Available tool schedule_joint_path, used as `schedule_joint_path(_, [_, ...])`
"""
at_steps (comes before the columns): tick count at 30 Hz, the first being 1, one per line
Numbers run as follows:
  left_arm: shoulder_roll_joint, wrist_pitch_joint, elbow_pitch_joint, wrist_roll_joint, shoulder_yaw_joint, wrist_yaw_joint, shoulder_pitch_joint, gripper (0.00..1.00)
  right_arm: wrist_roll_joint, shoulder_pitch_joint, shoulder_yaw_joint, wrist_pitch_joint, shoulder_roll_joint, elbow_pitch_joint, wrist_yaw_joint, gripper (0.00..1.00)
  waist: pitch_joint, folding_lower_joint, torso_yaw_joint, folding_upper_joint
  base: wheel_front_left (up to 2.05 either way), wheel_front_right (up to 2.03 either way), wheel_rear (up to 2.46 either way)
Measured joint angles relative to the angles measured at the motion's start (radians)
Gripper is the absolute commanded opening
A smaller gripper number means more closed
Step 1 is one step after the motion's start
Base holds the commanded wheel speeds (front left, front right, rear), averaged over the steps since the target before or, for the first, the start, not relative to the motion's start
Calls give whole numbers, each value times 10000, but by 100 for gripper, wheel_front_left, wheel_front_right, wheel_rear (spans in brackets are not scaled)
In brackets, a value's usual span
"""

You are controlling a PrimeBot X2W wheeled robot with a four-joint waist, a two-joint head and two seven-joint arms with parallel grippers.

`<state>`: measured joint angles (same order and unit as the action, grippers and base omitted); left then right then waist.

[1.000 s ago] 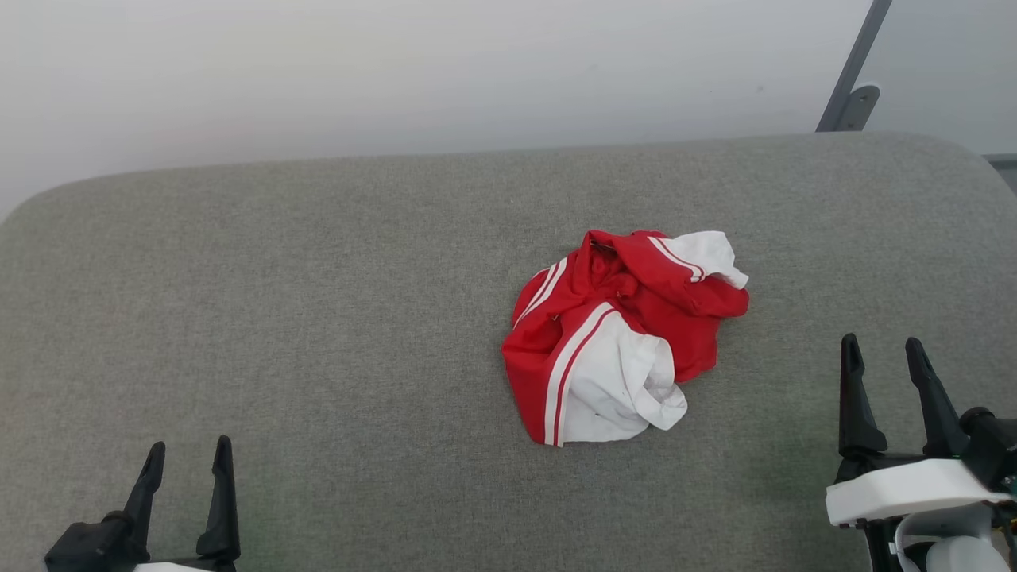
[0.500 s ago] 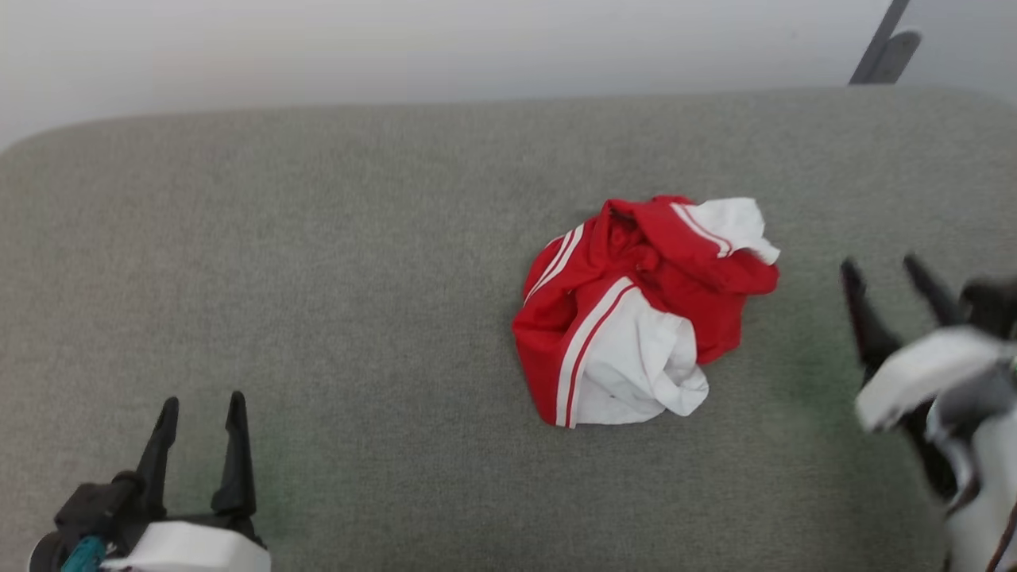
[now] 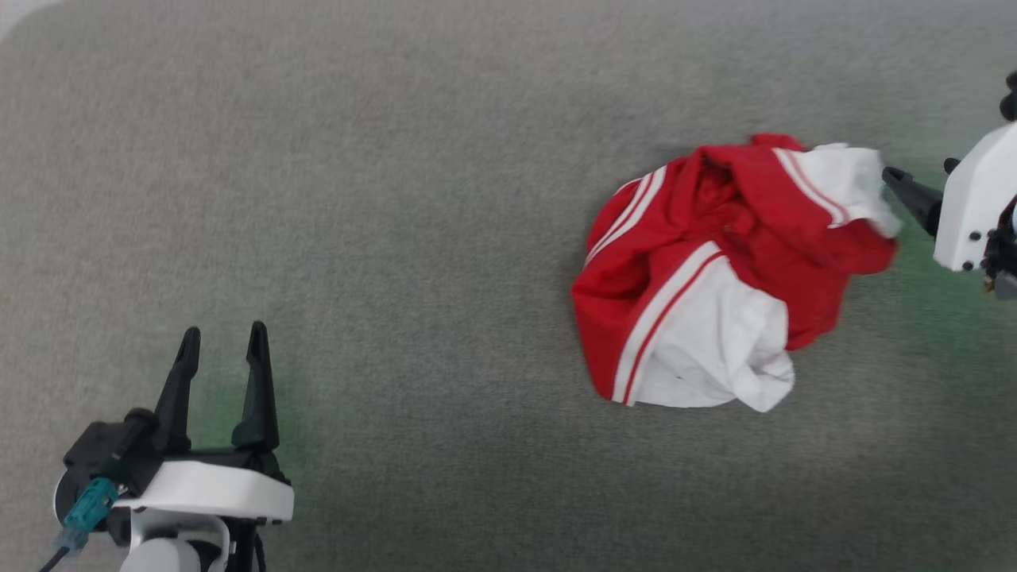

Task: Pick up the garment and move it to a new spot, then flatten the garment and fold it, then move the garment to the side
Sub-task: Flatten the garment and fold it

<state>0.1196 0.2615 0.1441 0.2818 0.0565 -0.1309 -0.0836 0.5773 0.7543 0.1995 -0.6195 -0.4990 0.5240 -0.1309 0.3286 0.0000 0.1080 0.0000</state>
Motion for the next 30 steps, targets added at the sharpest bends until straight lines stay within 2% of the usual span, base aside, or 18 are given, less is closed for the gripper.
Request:
schedule_joint_path(4, [-23, 0, -31, 23, -73, 0, -207, 100, 194, 615, 355, -846, -50, 711, 0, 100, 421, 0, 308, 0, 0, 0, 0])
schedule_joint_path(8, [-54, 0, -23, 75, -31, 0, -213, 100, 489, 835, 765, -1126, -65, 920, 2, 100, 662, 0, 518, 0, 0, 0, 0])
schedule_joint_path(9, [-67, 0, -23, 75, -19, 0, -213, 100, 554, 897, 834, -1124, -90, 936, 2, 78, 689, 0, 531, 0, 0, 0, 0])
schedule_joint_path(10, [-79, 0, -13, 75, -12, 0, -212, 100, 602, 934, 903, -1101, -100, 945, 2, 38, 694, 0, 526, 0, 0, 0, 0])
schedule_joint_path(12, [-105, 0, 19, 75, -65, 0, -213, 100, 671, 938, 1118, -1014, -159, 938, 0, 5, 675, 0, 511, 0, 0, 0, 0])
schedule_joint_path(13, [-115, 0, 17, 75, -86, 0, -213, 100, 723, 940, 1204, -988, -169, 936, 0, 0, 669, 0, 497, 0, 0, 0, 0])
schedule_joint_path(22, [-67, 0, 40, 75, -140, 0, -268, 100, 993, 1135, 1200, 194, -384, 1371, -2, 0, 526, 0, 233, 0, 0, 0, 0])
schedule_joint_path(30, [4, 0, 31, 75, -136, 0, -76, 100, 901, 731, 125, 1244, -1394, 1902, -2, 0, 155, 0, -108, 0, 0, 0, 0])
